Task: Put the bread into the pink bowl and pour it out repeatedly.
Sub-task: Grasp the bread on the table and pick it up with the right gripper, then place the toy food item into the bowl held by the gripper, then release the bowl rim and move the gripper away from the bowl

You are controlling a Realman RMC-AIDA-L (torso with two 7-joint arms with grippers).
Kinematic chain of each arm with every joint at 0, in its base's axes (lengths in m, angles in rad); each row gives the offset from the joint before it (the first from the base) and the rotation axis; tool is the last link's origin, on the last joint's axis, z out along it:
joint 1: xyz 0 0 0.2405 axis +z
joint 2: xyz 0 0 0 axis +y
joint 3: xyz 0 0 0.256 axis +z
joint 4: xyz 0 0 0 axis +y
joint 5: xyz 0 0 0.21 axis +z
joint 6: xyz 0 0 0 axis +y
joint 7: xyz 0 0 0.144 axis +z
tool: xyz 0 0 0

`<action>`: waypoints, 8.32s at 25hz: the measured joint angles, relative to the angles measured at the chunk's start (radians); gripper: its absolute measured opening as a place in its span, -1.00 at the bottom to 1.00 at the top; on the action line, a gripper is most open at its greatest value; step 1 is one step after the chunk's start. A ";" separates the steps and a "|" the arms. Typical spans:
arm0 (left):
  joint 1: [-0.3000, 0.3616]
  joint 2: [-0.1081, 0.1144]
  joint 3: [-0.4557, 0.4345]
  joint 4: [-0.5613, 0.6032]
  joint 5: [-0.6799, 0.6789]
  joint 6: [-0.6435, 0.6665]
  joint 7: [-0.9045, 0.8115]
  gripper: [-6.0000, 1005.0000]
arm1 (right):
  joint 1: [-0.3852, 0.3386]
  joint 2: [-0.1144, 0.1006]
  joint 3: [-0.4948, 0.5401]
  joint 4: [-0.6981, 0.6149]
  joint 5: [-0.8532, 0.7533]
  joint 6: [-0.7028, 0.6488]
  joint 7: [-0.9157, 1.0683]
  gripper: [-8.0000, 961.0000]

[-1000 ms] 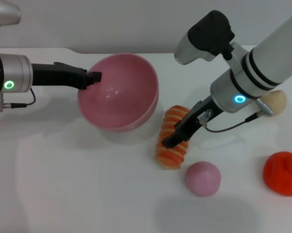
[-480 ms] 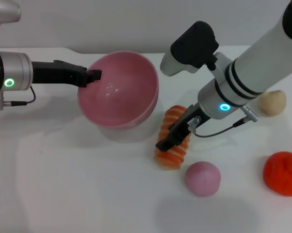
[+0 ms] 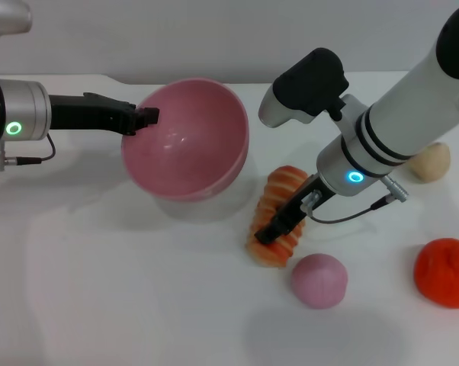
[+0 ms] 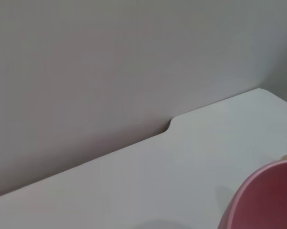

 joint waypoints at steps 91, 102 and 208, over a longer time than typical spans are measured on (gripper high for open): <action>0.018 0.001 0.002 -0.008 0.040 -0.038 -0.011 -0.87 | -0.162 -0.006 0.088 -0.818 -0.433 -0.111 0.093 -0.77; 0.014 -0.017 0.002 -0.013 0.043 -0.030 -0.012 -0.87 | -0.136 -0.001 -0.128 -0.846 -0.285 -0.089 0.093 -0.77; 0.015 -0.047 0.015 -0.045 0.236 -0.056 -0.137 -0.86 | -0.298 -0.006 -0.266 0.038 -0.154 -2.213 0.586 0.26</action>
